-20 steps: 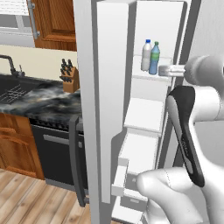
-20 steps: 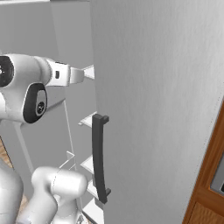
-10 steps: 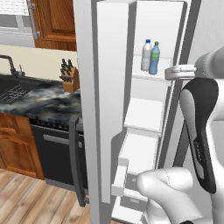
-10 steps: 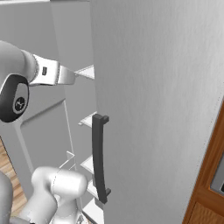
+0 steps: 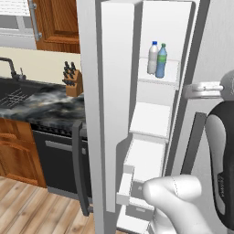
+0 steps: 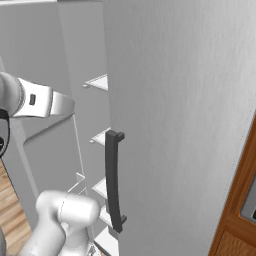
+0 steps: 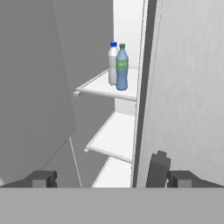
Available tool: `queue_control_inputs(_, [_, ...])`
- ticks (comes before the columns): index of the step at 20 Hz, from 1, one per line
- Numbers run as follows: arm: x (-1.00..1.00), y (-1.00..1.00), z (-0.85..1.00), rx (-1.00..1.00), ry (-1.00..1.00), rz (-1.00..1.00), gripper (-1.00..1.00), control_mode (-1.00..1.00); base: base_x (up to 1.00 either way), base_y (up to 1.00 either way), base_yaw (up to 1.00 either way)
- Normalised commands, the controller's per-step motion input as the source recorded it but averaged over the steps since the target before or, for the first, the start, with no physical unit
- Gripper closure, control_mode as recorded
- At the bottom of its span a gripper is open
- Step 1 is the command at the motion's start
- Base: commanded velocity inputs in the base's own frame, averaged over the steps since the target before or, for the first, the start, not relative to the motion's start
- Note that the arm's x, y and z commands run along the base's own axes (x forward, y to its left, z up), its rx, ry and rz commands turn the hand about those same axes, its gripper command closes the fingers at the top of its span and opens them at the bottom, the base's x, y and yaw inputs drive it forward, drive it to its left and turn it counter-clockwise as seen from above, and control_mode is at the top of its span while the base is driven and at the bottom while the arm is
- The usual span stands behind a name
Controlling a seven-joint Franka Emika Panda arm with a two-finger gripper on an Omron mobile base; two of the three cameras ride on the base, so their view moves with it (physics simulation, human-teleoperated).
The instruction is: Take the bottled waters from the counter and place them in the freezer to freeze. Close the freezer door after placing the bottles.
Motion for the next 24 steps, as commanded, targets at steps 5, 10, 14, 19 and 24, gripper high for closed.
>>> queue_control_inputs(5, [-0.63,0.00,-0.10,0.00,0.01,0.00,-1.00,-1.00,0.00,0.00,0.00])
queue_control_inputs(10, [0.00,0.02,-0.16,0.00,0.19,0.00,-1.00,-1.00,0.00,0.00,0.00])
queue_control_inputs(14, [0.00,0.00,-0.19,0.00,0.22,0.00,-1.00,-1.00,0.00,0.00,0.00])
queue_control_inputs(19, [-0.01,-0.01,-0.05,0.00,0.02,0.00,-1.00,-1.00,0.00,0.00,0.00])
queue_control_inputs(24, [0.00,0.00,0.00,0.00,0.00,0.00,-1.00,-1.00,0.00,0.00,0.00])
